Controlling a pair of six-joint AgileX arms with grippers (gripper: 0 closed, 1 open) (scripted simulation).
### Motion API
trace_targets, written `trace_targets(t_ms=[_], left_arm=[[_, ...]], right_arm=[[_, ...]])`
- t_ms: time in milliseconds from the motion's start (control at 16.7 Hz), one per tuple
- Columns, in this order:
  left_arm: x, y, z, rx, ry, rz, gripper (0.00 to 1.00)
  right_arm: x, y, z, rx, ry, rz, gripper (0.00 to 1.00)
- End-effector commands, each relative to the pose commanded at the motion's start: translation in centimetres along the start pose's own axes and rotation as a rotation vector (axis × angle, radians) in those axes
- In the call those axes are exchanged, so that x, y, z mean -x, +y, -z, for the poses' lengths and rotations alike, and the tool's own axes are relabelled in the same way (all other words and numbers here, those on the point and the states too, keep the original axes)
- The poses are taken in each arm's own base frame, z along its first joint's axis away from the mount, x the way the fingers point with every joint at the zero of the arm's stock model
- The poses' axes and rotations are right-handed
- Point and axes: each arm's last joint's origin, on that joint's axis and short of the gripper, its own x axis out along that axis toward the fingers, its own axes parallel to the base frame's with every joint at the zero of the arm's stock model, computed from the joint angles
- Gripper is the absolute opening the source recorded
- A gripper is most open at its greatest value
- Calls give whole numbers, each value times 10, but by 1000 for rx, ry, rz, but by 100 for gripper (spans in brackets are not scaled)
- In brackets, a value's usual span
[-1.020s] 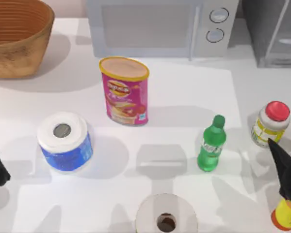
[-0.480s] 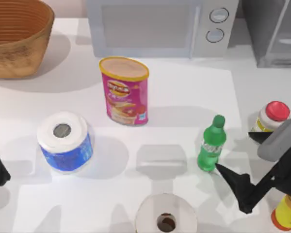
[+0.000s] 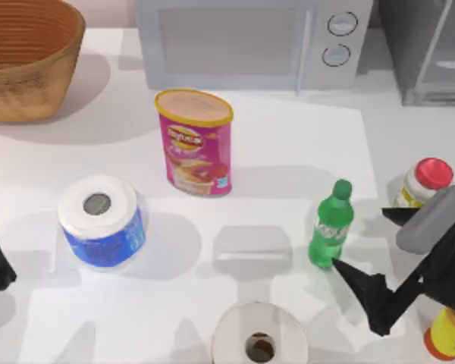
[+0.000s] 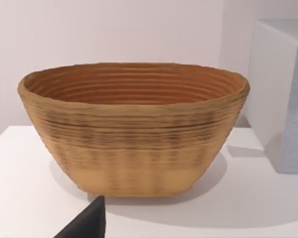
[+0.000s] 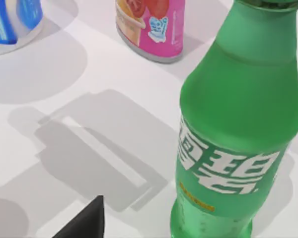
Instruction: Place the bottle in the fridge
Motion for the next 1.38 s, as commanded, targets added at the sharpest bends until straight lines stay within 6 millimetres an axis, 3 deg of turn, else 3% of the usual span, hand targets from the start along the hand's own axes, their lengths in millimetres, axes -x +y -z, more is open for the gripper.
trace_targets(t_ms=[360,600,1020,1380], left_arm=[[0,0,0,0,0,0,100],[0,0,0,0,0,0,100],[0,0,0,0,0,0,100],[0,0,0,0,0,0,100]], right_arm=[[-31,0,-15,4,-8,-5,100],[-54,1,-9,4,-5,-6,100],[-61,1,-1,4,-3,-5,100],[-61,1,-1,4,-3,-5,55]])
